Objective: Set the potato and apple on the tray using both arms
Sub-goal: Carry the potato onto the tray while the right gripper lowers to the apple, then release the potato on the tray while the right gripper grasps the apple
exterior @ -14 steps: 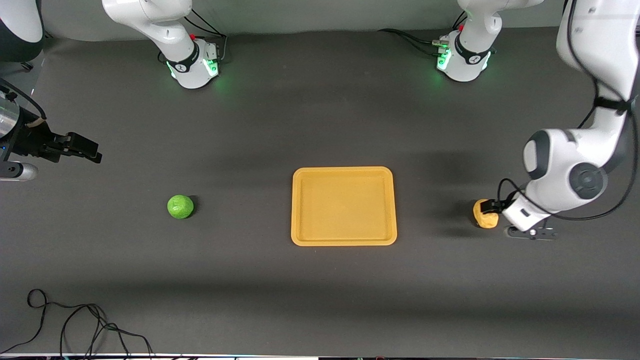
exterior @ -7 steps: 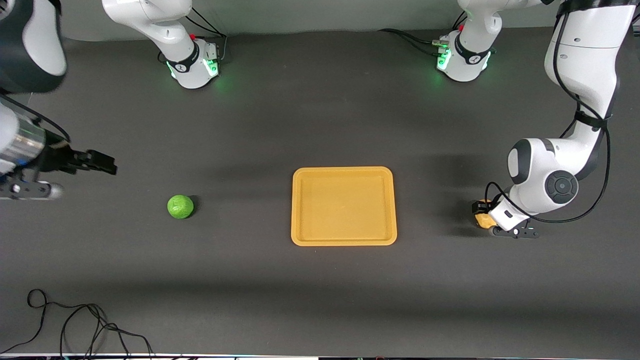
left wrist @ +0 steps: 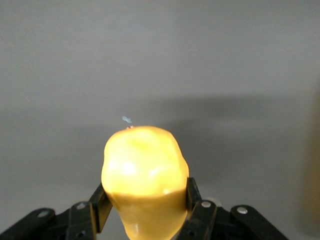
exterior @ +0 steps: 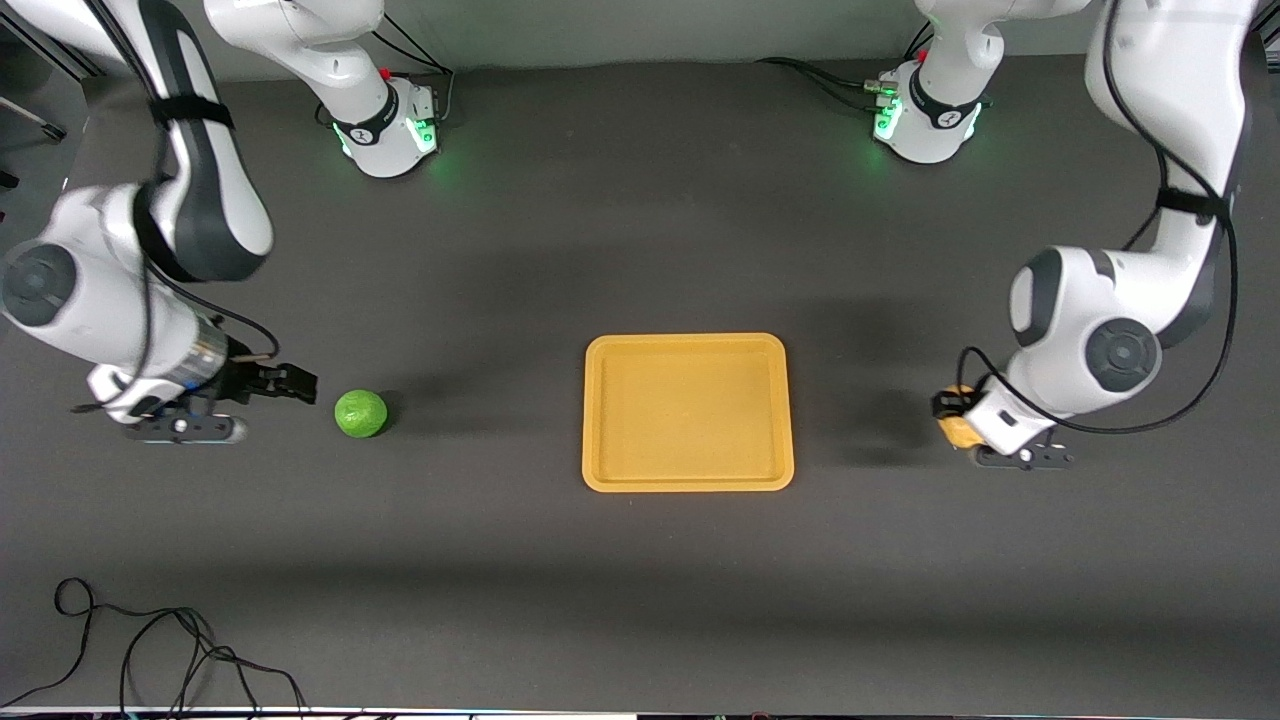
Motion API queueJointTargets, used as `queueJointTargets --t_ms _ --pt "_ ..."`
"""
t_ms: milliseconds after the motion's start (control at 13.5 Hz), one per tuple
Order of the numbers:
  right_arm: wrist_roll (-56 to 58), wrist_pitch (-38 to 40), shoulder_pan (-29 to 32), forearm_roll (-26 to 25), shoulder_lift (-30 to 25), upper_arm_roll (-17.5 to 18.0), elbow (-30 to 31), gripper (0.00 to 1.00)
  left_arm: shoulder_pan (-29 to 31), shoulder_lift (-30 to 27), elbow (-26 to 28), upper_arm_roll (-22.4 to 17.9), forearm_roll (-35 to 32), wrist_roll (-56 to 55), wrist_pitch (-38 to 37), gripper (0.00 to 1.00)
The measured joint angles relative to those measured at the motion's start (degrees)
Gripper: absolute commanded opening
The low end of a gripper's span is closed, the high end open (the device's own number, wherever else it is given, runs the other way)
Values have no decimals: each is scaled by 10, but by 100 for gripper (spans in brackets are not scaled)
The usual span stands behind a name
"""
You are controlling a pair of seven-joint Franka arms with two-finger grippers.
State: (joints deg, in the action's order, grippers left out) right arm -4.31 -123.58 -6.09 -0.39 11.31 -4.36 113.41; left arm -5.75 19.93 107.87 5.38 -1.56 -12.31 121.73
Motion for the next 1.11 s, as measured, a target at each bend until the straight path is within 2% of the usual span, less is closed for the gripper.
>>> queueJointTargets --t_ms 148,296,444,593,741,815,963,1037,1111 --pt "0 -64 0 0 16 -2 39 100 -78 -8 -41 4 0 -99 -44 24" --pt "0 -129 -1 0 25 -2 84 100 -138 9 -48 5 0 -163 -36 24" --pt "0 -187 -5 0 40 -1 122 99 -176 45 -49 5 0 -214 14 24" --pt "0 -229 -11 0 70 -1 136 96 -202 88 -50 4 -1 -243 66 25" --pt "0 -258 -12 0 102 -1 136 88 -210 119 -52 4 -1 -250 94 29" --pt "0 -264 -12 0 111 -1 135 80 -209 125 -54 2 -1 -250 98 30" --pt "0 -269 -12 0 115 -2 131 40 -209 128 -61 0 -1 -250 98 33" --pt "0 -269 -12 0 114 -2 129 31 -210 129 -64 0 -1 -250 97 35" --pt "0 -269 -12 0 113 -2 126 27 -212 132 -66 0 -1 -250 97 35"
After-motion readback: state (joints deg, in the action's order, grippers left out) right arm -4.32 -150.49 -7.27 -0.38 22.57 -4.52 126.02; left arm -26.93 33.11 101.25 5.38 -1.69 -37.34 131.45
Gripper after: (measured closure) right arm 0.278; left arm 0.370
